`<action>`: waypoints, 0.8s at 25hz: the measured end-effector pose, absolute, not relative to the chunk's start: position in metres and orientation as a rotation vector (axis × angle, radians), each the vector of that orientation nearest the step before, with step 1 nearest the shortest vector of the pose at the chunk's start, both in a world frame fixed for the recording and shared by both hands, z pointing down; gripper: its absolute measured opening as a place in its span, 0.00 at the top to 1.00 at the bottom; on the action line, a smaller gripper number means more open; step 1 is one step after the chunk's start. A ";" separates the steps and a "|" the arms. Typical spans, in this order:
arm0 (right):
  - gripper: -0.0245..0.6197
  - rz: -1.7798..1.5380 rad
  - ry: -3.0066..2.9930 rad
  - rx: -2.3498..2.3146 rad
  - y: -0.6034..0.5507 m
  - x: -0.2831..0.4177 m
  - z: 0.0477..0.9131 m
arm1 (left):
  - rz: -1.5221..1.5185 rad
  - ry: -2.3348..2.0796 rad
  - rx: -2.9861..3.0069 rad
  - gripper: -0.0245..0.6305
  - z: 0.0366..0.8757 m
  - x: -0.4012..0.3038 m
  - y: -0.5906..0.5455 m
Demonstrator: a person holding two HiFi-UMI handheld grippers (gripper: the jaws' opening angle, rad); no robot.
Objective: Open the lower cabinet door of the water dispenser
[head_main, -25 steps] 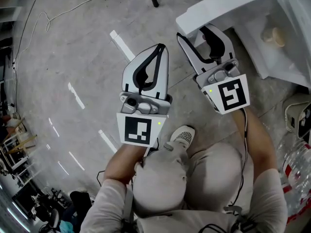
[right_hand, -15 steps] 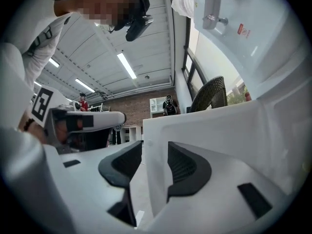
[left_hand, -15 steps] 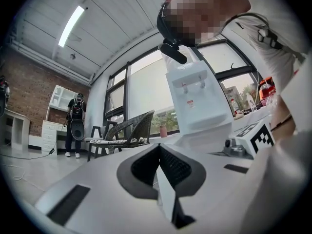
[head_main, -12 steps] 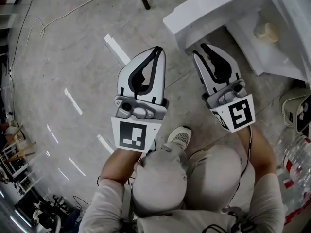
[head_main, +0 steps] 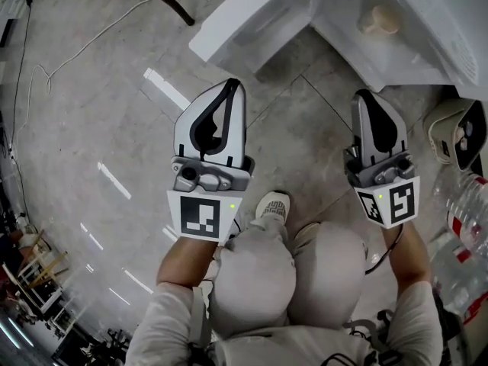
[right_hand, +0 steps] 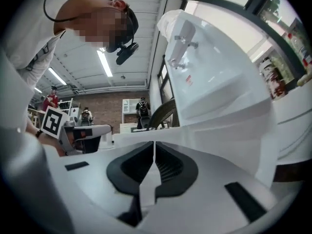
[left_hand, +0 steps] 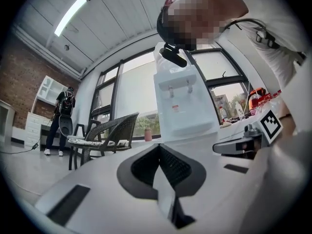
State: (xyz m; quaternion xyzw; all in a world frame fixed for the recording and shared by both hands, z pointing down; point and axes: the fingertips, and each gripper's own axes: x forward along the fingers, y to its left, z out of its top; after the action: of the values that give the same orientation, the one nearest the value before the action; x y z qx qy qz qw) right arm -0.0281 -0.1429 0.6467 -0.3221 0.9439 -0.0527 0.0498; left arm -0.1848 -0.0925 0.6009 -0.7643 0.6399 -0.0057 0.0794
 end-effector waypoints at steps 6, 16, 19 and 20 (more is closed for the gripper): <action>0.92 -0.066 2.787 -1.230 -0.141 0.046 0.571 | -0.010 1.852 -2.316 0.96 0.529 -0.168 -0.092; 0.92 -0.178 2.733 -1.342 -0.080 0.093 0.355 | 0.001 1.829 -2.363 0.96 0.316 -0.125 -0.066; 0.92 -0.180 2.742 -1.369 -0.058 0.105 0.271 | 0.025 1.827 -2.383 0.96 0.229 -0.117 -0.058; 0.92 -0.182 2.745 -1.384 -0.051 0.111 0.244 | 0.039 1.833 -2.399 0.96 0.199 -0.114 -0.054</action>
State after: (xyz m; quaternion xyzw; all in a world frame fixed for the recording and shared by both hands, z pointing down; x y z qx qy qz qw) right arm 0.1108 -0.0514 0.2437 -0.4493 0.8909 -0.0590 0.0309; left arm -0.1142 -0.0538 0.1994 -0.7930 0.6060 0.0128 0.0612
